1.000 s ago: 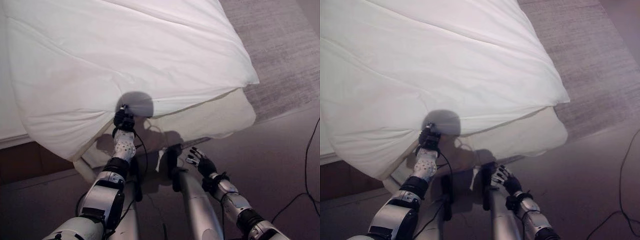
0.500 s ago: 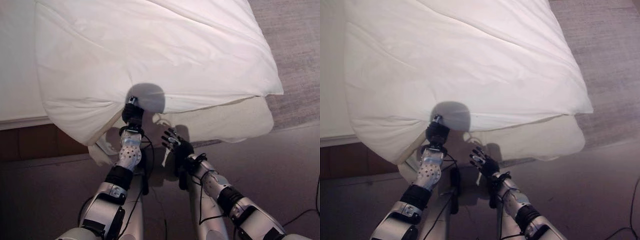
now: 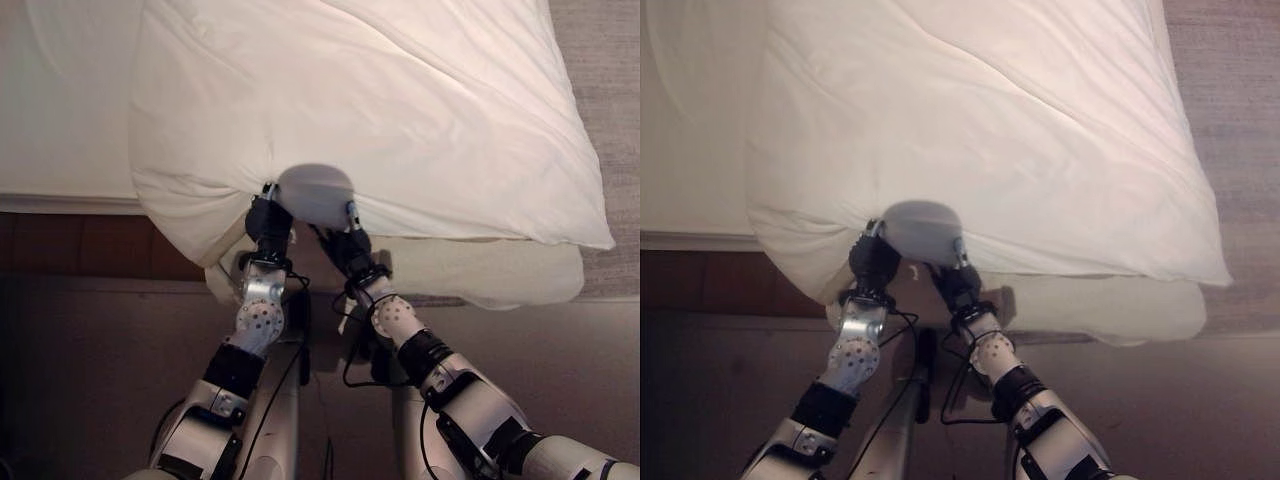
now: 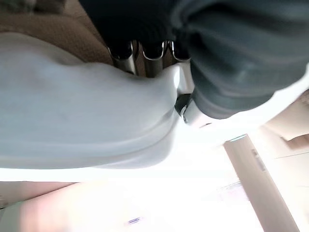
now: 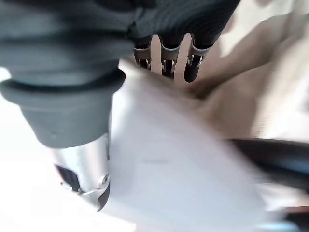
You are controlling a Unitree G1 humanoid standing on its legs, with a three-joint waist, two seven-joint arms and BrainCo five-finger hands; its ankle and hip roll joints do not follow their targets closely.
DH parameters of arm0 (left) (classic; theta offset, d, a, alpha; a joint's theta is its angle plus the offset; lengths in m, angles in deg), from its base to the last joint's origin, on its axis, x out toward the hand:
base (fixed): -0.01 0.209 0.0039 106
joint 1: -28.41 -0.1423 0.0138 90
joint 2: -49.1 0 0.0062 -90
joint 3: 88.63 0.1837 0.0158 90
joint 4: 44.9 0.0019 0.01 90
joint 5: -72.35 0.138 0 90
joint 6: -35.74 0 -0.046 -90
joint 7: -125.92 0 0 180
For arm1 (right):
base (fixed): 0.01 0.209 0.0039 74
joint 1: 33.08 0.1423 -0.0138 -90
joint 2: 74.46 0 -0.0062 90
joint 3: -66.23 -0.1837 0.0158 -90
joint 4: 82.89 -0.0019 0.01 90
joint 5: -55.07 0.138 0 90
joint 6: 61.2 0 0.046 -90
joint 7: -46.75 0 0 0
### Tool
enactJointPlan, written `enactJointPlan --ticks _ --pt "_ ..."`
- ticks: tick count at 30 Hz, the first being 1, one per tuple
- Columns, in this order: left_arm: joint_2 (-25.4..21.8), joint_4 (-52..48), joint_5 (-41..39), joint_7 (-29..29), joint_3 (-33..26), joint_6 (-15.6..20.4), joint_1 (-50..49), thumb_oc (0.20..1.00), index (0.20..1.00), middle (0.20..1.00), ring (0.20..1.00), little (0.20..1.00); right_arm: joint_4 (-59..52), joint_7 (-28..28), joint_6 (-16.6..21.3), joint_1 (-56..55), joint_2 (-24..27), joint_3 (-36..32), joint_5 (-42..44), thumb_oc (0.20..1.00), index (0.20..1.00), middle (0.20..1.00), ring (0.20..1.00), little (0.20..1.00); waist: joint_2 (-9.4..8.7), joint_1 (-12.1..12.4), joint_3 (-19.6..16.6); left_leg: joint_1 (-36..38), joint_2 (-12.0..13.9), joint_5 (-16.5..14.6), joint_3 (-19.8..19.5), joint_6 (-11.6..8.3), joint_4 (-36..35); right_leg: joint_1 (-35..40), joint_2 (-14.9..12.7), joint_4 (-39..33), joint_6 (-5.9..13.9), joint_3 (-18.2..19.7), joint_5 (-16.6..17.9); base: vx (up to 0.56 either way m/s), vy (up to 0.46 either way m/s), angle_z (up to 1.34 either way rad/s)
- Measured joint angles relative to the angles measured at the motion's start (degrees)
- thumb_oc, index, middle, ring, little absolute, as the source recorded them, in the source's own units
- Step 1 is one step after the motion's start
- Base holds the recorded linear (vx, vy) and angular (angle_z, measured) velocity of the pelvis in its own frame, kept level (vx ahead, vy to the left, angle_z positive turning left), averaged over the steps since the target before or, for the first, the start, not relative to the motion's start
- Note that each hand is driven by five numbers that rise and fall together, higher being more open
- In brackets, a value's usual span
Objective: Make the bed
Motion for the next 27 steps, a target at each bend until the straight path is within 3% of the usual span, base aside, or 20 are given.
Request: enactJointPlan --ticks 4,11,27 --pt "-0.6 -0.3 2.1 -2.1 -1.9 0.2 -0.9 0.200 0.200 0.200 0.200 0.200 -5.8 -0.8 2.5 -0.3 0.5 -0.5 0.0 1.000 1.000 1.000 1.000 1.000 0.28 0.0 0.2 0.0 0.0 0.0 0.0 -0.02 0.1 0.0 0.0 0.2 0.10 -0.1 -0.3 0.01 0.009 0.02" --pt "-0.5 -1.6 7.1 -5.9 -4.5 0.3 -0.7 0.200 0.200 0.200 0.200 0.200 -13.3 0.2 2.9 -3.5 2.4 -0.7 -0.1 1.000 1.000 1.000 1.000 1.000 0.70 -0.3 0.3 -0.3 0.3 -0.2 0.0 -0.23 0.4 -0.4 0.0 0.7 0.05 -0.1 -0.7 0.00 0.000 0.00" --pt "-0.6 -1.6 9.4 -12.8 -8.6 0.9 -0.7 0.200 0.200 0.200 0.200 0.200 -13.6 -1.1 2.8 -6.6 5.1 -6.4 -0.6 1.000 1.000 1.000 1.000 1.000 0.71 -0.8 0.3 -0.6 0.8 -0.7 0.1 -0.92 0.6 -1.4 0.3 2.0 -0.44 0.0 -1.8 0.01 -0.002 0.00"
